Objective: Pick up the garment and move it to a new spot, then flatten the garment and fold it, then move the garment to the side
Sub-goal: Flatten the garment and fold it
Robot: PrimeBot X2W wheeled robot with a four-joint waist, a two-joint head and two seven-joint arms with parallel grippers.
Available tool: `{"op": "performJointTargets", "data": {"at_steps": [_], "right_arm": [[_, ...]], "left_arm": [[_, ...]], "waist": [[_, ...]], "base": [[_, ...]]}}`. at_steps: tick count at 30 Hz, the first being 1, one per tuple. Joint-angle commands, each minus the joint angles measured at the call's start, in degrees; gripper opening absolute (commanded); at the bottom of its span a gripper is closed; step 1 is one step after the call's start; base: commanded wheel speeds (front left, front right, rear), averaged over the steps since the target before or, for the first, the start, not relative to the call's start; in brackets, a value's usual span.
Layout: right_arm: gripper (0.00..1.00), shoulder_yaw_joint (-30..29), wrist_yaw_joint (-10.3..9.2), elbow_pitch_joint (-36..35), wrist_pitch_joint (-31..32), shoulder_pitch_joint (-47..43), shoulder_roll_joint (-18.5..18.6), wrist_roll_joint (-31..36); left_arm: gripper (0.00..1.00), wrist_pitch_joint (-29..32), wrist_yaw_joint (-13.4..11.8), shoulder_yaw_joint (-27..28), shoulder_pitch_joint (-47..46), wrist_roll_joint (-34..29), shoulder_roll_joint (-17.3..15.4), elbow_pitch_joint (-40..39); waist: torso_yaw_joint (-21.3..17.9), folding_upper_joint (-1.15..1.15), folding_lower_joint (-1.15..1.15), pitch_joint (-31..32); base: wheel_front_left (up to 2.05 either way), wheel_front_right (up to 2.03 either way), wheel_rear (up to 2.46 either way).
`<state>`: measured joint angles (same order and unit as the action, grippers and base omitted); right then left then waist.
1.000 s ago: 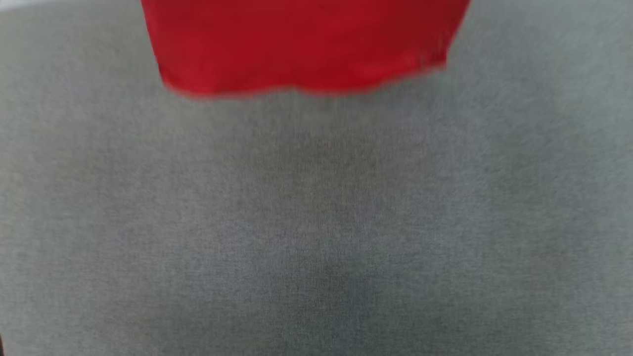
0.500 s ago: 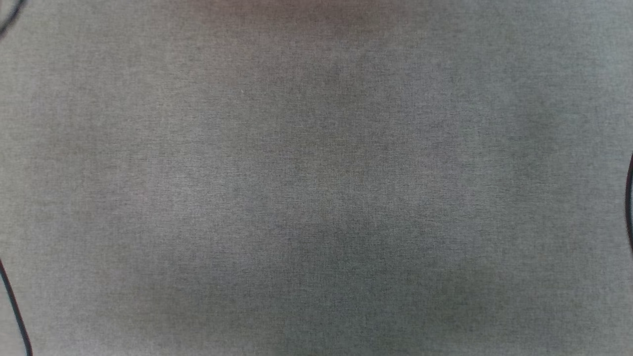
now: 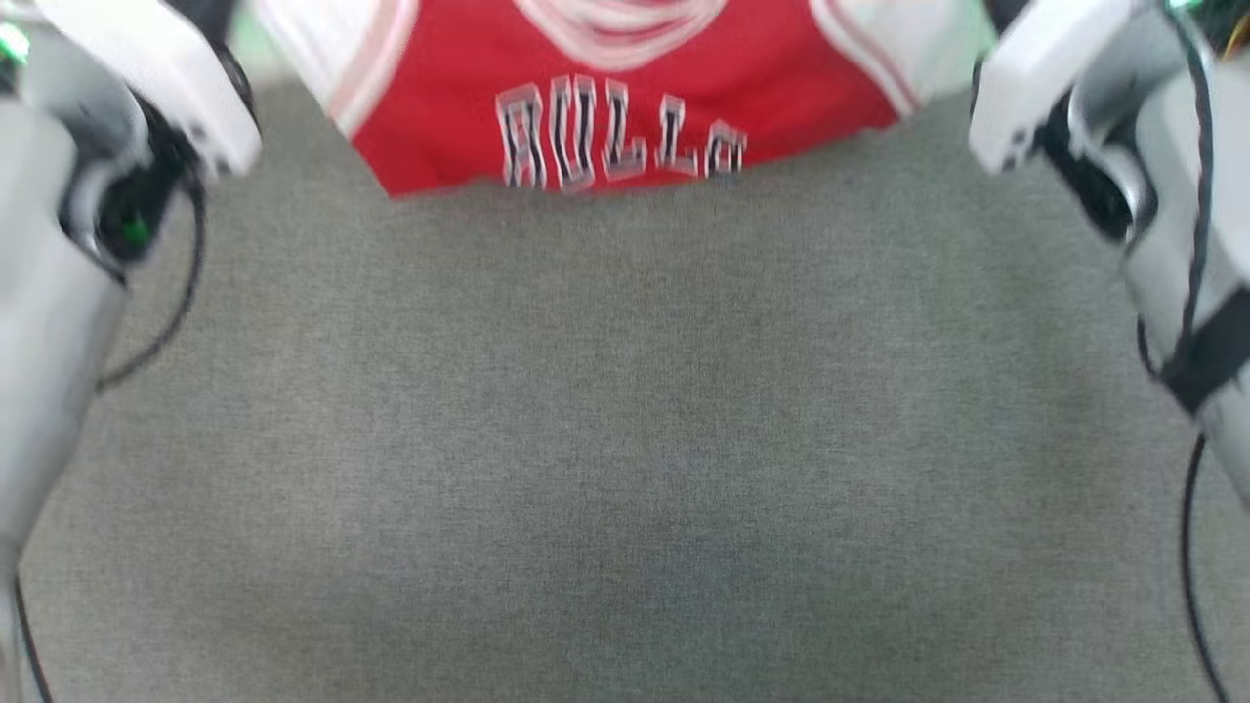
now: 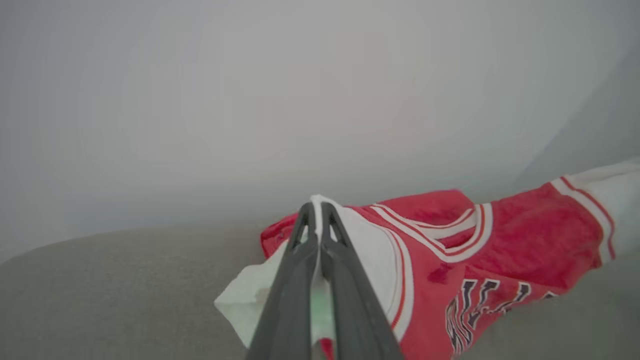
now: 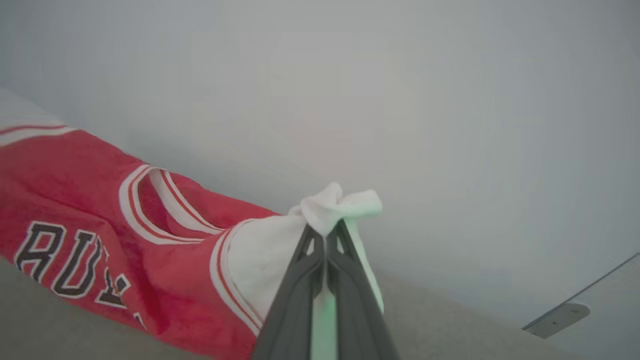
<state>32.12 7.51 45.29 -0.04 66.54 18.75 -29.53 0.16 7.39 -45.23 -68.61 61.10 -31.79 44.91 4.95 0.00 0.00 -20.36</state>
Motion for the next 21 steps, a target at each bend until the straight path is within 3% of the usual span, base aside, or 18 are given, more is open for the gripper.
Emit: {"op": "performJointTargets", "data": {"at_steps": [1,7,12,18,21], "right_arm": [[0.0,0.33,-0.04,-2.26,0.84,-2.06,1.27,-1.61],[0.0,1.51,-0.04,-15.35,6.04,-13.59,7.56,-7.37],[0.0,0.75,-0.04,-26.89,9.4,-23.8,13.15,-10.04],[0.0,0.51,-0.04,-38.42,13.12,-35.15,19.67,-11.75],[0.0,0.23,-0.05,-40.51,13.96,-38.48,21.48,-11.71]], "left_arm": [[0.0,1.03,0.04,-0.66,2.04,0.93,-0.93,-1.38],[0.0,6.99,0.05,-1.75,13.08,9.21,-5.97,-12.3],[0.0,9.24,-0.65,-2.23,22.72,13.04,-12.31,-24.2],[0.0,7.96,-6.36,-3.19,34.27,15.01,-19.26,-35.36],[0.0,7.39,-8.28,-3.46,37.6,16.11,-20.67,-37.54]], "waist": [[-0.04,0.0,0.0,1.45],[-0.16,0.0,0.0,4.31],[-0.04,0.0,0.0,5.55],[-0.02,0.0,0.0,6.34],[-0.1,0.0,0.0,6.7]], "base": [[0.0,0.0,0.0],[0.0,0.0,0.0],[0.0,0.0,0.0],[0.0,0.0,0.0],[0.0,0.0,0.0]]}}
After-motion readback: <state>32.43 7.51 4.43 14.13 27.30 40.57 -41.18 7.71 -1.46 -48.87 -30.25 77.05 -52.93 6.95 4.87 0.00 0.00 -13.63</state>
